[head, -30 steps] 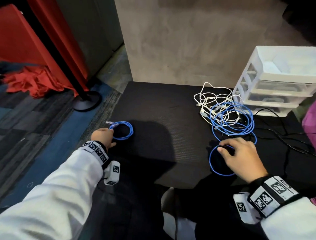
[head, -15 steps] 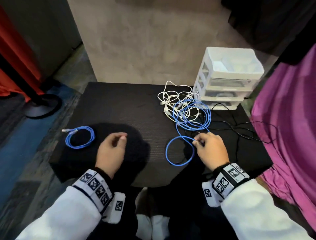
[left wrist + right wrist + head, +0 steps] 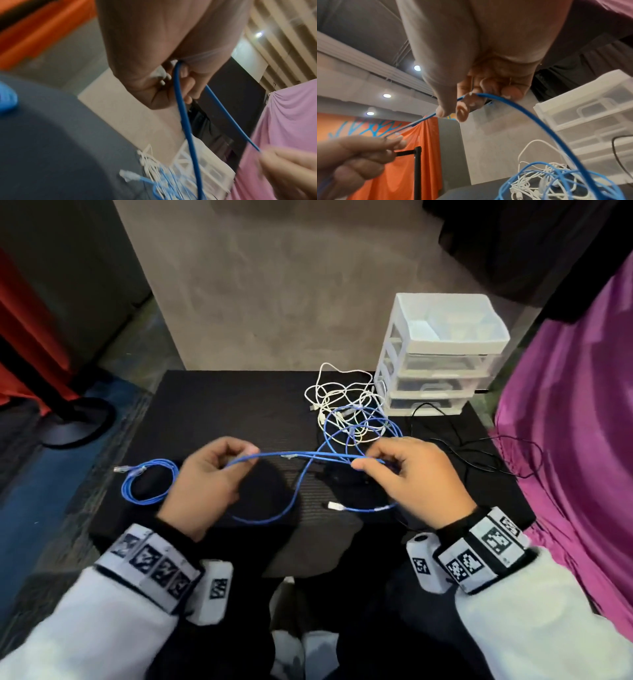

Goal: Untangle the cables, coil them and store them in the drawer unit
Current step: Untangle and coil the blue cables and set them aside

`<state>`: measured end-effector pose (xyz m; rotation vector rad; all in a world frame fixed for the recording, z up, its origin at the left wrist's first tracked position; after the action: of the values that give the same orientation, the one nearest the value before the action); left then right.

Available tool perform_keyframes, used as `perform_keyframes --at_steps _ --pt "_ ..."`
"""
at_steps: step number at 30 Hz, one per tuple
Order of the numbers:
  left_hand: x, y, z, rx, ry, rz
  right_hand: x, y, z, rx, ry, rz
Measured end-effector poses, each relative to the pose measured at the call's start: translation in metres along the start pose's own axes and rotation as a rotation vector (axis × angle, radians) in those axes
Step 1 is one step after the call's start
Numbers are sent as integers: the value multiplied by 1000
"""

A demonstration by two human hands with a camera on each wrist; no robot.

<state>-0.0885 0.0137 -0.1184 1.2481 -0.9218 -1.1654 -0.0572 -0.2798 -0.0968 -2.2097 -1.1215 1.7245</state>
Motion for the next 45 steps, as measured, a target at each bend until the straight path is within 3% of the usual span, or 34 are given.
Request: perform_keyframes --at_steps 3,5,10,13,18,20,23,25,28,30,33,35,37,39,41,43,45 --pt "-38 12 -5 27 68 34 5 16 -2 71 -116 71" --pt "-54 12 -6 8 101 84 1 19 -4 125 -112 26" --pt "-50 -5 5 -139 -5 155 -4 1 -8 197 33 -633" --pt "-34 -13 12 -179 -55 198 5 -2 -6 255 54 -827" --pt "-11 -23 28 -177 -126 123 23 0 3 264 -4 -806" --pt "-12 -29 28 -197 -93 133 26 0 7 268 -7 -802" --pt "-14 -37 29 -300 -16 258 27 -3 8 264 28 -839" --pt "-7 -45 37 -430 -36 387 28 -12 7 246 30 -884" --pt "20 -62 54 -669 -220 538 42 -40 9 199 -108 -913" --pt "38 -64 59 -725 -336 692 61 -60 14 159 -268 -923" --pt "38 -64 45 -745 -209 830 89 -75 26 141 -472 -944" --pt "25 -66 32 -721 -59 791 104 -76 34 149 -591 -942" --pt "10 -64 21 -670 6 743 112 -69 40 177 -658 -896" --pt "-3 -59 14 -610 3 725 115 -52 39 220 -587 -854" --pt "-20 -52 8 -540 32 691 116 -17 32 289 -367 -778" --pt "-39 -41 5 -454 66 655 112 27 23 321 -137 -511" --pt "-58 -28 4 -364 67 669 109 61 17 290 -97 -190"
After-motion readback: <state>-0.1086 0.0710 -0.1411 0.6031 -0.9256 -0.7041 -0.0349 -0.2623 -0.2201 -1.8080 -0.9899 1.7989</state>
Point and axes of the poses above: each hand's wrist, its own z-axis away from the middle knuckle, its own x-axis out of the palm, y = z × x, the point moved 4 cm from there along -z, towards the middle knuckle, and after that the axes turned 4 degrees about -x, right-handed, at the moved point
